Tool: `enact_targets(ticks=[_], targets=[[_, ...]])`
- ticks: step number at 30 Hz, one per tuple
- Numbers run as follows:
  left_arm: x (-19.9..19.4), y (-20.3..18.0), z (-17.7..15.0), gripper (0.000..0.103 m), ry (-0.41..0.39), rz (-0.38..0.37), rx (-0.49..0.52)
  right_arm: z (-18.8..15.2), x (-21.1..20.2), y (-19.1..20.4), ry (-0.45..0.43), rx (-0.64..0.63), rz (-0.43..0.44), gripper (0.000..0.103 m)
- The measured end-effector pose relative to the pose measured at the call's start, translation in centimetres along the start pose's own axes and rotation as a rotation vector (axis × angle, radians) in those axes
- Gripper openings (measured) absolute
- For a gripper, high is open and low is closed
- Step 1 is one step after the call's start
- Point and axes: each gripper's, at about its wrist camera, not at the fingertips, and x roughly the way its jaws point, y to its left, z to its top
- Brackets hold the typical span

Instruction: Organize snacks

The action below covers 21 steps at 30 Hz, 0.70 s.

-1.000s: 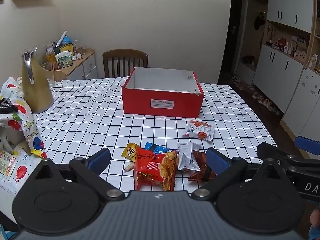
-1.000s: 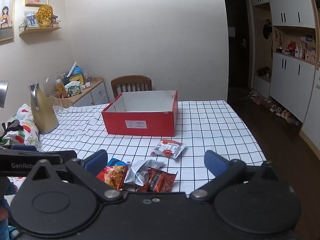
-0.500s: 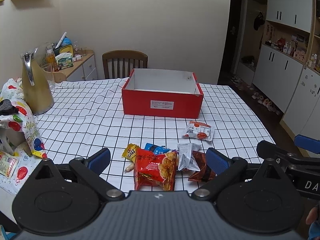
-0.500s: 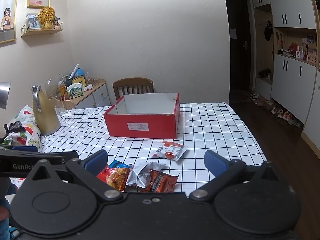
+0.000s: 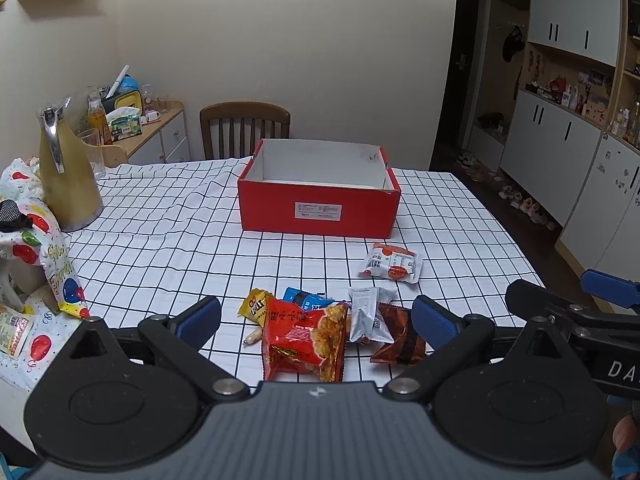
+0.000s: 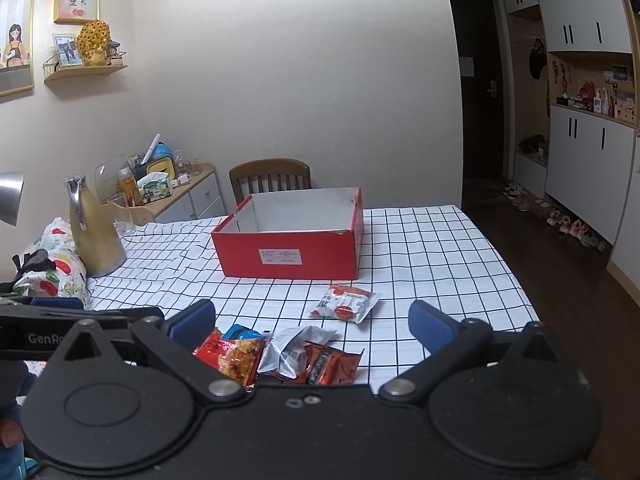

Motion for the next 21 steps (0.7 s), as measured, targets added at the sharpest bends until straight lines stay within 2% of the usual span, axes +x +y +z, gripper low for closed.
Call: enact_targets(ticks=[17,21], targets=[[0.22,-0.54,0.34,0.102,0.018,-0.012,-0.02,-0.04,-0.07,-0.52,-0.023,-0.015,0.016,0.103],[0.25,-0.58,0.4,0.102,0.019,0.008,-0.023,0.08,0.19,-0.71,-0.021,-0.018,0.024,0.103]])
